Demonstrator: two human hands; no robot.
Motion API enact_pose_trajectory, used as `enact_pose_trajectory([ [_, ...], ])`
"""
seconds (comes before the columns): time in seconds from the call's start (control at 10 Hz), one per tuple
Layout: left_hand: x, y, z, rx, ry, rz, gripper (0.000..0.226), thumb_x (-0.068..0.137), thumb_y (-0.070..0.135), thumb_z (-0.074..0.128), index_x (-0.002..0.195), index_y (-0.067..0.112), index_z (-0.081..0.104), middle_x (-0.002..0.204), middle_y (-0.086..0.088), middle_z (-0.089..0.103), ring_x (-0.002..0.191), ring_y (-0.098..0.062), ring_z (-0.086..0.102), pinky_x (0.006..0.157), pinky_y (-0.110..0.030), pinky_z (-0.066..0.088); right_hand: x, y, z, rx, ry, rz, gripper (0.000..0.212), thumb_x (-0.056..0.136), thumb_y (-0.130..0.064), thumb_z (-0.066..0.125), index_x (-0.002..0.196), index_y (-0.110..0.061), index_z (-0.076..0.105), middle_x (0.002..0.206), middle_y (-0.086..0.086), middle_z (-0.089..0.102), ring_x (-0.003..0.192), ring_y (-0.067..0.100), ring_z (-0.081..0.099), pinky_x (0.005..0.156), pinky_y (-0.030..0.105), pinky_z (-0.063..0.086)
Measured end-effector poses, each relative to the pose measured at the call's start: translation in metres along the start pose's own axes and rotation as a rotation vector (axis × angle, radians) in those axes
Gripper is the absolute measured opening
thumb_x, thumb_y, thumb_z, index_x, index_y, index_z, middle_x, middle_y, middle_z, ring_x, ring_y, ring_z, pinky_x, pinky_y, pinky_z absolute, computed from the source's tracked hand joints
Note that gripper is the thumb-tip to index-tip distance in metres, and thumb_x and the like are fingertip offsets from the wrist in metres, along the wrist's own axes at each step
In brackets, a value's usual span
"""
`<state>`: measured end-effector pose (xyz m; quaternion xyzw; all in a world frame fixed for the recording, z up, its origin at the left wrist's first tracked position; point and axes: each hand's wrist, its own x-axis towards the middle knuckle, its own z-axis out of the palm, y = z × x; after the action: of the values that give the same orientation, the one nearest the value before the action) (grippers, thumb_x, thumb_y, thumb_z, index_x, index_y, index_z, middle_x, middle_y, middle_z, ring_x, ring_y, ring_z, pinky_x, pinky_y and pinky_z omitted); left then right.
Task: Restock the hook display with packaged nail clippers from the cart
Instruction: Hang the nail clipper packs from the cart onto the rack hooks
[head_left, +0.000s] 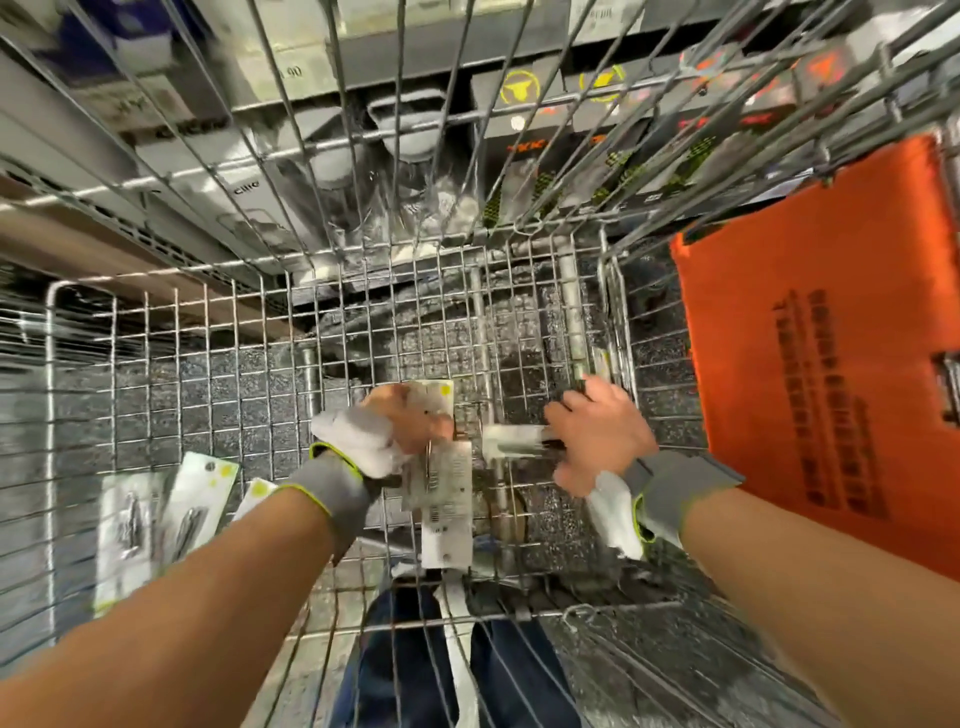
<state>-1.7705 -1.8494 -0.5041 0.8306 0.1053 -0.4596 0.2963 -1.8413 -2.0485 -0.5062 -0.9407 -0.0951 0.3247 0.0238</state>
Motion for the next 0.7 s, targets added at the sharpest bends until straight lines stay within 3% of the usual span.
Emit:
enact_pose_trajectory([
  [0.1, 0.003, -0.013, -0.004, 0.006, 0.019, -0.084, 0.047, 0.081, 0.024, 0.071, 0.116, -0.004, 0.058, 0.098, -0.013, 0.058, 0.083, -0.02, 0.05, 0.054, -0.017, 0.036, 0.004, -0.007, 0.001, 0.298, -0.106, 0.294, 0.047, 0.084, -0.041, 0.059, 0.122, -0.018, 0.046, 0.12, 0.005, 0.056, 0.115, 0.028, 0.047, 0.093, 0.034, 0.035],
  [0.2, -0.001, -0.017, -0.003, 0.006, -0.074, -0.126, 0.022, 0.087, 0.025, 0.065, 0.09, 0.003, 0.063, 0.086, -0.012, 0.061, 0.066, -0.021, 0.053, 0.062, -0.025, 0.045, 0.011, -0.02, 0.0, 0.824, -0.199, 0.537, 0.063, 0.082, -0.032, 0.068, 0.135, -0.01, 0.04, 0.131, 0.013, 0.052, 0.119, 0.033, 0.05, 0.094, 0.034, 0.042],
  [0.3, -0.01, -0.017, 0.002, -0.029, -0.103, -0.116, 0.025, 0.084, 0.023, 0.069, 0.099, 0.005, 0.062, 0.097, -0.012, 0.061, 0.087, -0.024, 0.058, 0.082, -0.033, 0.049, 0.019, -0.037, 0.009, 1.124, -0.283, 0.583, 0.061, 0.081, -0.025, 0.07, 0.132, -0.001, 0.045, 0.131, 0.018, 0.053, 0.12, 0.035, 0.051, 0.094, 0.035, 0.044],
  [0.4, -0.018, -0.018, 0.01, 0.029, -0.13, -0.11, 0.04, 0.081, 0.029, 0.071, 0.108, 0.0, 0.063, 0.103, -0.01, 0.063, 0.096, -0.025, 0.06, 0.091, -0.038, 0.05, 0.02, -0.056, 0.013, 1.274, -0.359, 0.585, 0.072, 0.068, -0.026, 0.074, 0.13, 0.0, 0.049, 0.129, 0.02, 0.056, 0.119, 0.037, 0.053, 0.098, 0.042, 0.047],
  [0.5, -0.022, -0.019, 0.017, 0.002, -0.169, -0.153, 0.036, 0.075, 0.025, 0.077, 0.098, 0.001, 0.064, 0.102, -0.012, 0.066, 0.095, -0.027, 0.062, 0.09, -0.038, 0.051, 0.025, -0.064, 0.026, 1.346, -0.306, 0.591, 0.094, 0.045, -0.035, 0.068, 0.131, -0.002, 0.047, 0.128, 0.02, 0.056, 0.117, 0.037, 0.054, 0.099, 0.045, 0.046],
  [0.7, -0.029, -0.019, 0.028, 0.09, -0.043, -0.089, 0.041, 0.076, 0.031, 0.075, 0.103, 0.002, 0.064, 0.108, -0.016, 0.065, 0.102, -0.031, 0.062, 0.09, -0.039, 0.051, 0.028, -0.069, 0.037, 1.41, -0.258, 0.63, 0.063, 0.076, -0.013, 0.068, 0.132, 0.0, 0.045, 0.127, 0.02, 0.056, 0.117, 0.035, 0.054, 0.09, 0.033, 0.046],
])
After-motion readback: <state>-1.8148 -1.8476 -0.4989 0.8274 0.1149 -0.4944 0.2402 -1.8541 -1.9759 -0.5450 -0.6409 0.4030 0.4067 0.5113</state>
